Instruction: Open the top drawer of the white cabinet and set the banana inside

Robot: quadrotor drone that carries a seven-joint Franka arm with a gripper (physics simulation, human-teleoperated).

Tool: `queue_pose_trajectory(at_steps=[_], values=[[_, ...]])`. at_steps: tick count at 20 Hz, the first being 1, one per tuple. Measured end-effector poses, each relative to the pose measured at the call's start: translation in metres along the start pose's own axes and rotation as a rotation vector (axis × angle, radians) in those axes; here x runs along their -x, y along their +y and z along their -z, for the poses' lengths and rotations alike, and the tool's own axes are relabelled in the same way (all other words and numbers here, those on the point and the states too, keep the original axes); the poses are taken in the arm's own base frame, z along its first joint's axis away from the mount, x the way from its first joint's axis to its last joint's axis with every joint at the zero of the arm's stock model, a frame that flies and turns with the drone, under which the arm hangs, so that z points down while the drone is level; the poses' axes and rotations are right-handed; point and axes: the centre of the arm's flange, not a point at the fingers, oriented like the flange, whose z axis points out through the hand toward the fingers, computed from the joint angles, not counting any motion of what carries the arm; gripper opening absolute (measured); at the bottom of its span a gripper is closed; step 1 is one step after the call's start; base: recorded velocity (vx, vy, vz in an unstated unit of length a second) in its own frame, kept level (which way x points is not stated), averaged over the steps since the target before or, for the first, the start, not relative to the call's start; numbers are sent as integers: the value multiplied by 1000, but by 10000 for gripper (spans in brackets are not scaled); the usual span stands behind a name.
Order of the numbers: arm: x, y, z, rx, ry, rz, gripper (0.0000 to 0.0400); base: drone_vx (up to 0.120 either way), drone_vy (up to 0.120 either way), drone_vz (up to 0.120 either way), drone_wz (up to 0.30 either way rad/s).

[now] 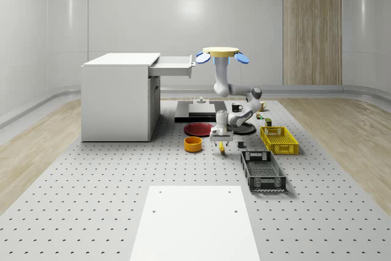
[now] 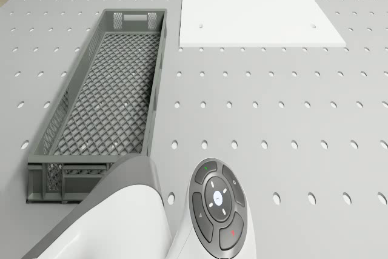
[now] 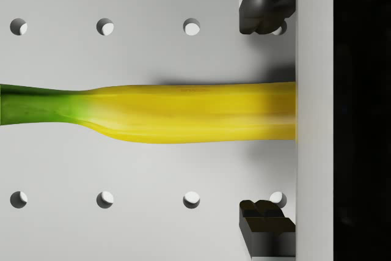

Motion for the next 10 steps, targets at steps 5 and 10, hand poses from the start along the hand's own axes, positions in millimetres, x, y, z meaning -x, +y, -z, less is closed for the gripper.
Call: queue_pose_trajectory(at_steps=[5, 10], values=[[-4, -4, -12, 0, 0, 0, 400, 0, 0, 0, 0], [-10, -10, -19, 0, 0, 0, 400, 0, 0, 0, 0]])
